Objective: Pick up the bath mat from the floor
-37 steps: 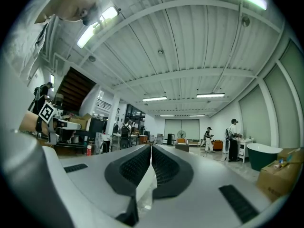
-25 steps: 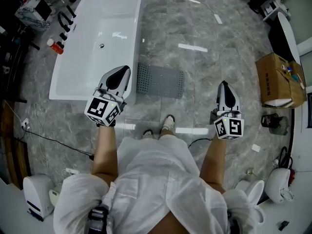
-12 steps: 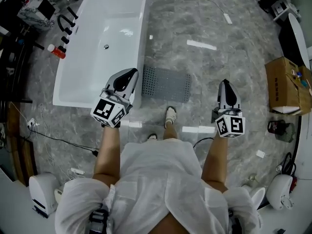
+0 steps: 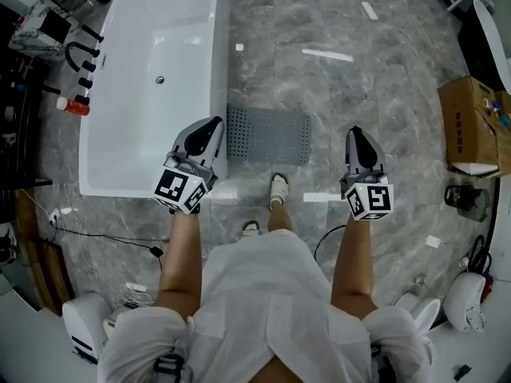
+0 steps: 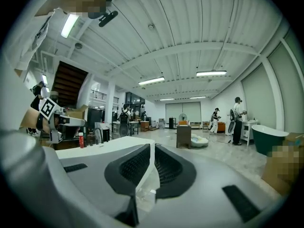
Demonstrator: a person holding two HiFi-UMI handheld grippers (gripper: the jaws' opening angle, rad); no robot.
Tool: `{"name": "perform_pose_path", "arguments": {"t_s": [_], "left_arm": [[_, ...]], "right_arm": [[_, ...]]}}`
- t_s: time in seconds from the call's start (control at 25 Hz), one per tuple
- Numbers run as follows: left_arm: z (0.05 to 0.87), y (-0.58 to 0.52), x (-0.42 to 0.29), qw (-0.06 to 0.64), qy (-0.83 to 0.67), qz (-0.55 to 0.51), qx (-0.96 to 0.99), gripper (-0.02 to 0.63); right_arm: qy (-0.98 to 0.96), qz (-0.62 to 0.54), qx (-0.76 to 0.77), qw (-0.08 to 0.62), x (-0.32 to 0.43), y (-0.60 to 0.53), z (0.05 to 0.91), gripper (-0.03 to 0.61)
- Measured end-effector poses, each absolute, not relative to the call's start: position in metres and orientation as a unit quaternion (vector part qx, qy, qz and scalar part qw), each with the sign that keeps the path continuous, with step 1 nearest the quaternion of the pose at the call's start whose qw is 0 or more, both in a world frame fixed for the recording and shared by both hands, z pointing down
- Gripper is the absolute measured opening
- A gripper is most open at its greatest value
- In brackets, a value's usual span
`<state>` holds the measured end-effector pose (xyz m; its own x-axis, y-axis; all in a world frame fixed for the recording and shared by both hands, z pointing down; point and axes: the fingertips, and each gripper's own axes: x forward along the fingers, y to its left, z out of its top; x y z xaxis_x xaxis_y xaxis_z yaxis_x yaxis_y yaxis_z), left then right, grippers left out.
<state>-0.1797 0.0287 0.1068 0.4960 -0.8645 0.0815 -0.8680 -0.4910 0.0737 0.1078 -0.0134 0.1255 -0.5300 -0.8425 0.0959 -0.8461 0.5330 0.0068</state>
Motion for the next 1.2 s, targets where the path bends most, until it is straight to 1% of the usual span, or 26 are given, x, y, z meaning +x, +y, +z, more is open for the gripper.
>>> {"name": "perform_pose_path", "arguments": {"t_s": [0.2, 0.44, 0.72, 0.92, 1.2], "left_arm": [[0.145, -0.011, -0.167, 0.068, -0.499, 0.019, 0.864, 0.017], [0.220, -0.047, -0.160, 0.074, -0.506, 0.015, 0.859, 0.017], [0.347, -0.072, -0.149, 0.093, -0.504, 0.003, 0.859, 0.017], [0.447, -0.086, -0.127, 0.105, -0.479, 0.008, 0.871, 0.017], [0.586, -0.101, -0.104, 0.108, -0.457, 0.009, 0.883, 0.017]], "right_arm": [[-0.877, 0.044, 0.475, 0.059, 0.110, -0.045, 0.175, 0.034], [-0.880, 0.063, 0.463, 0.082, 0.108, -0.075, 0.274, 0.035], [-0.877, 0.081, 0.461, 0.105, 0.109, -0.095, 0.411, 0.072], [-0.872, 0.095, 0.466, 0.120, 0.114, -0.105, 0.513, 0.083], [-0.866, 0.102, 0.474, 0.123, 0.120, -0.111, 0.654, 0.107]]}}
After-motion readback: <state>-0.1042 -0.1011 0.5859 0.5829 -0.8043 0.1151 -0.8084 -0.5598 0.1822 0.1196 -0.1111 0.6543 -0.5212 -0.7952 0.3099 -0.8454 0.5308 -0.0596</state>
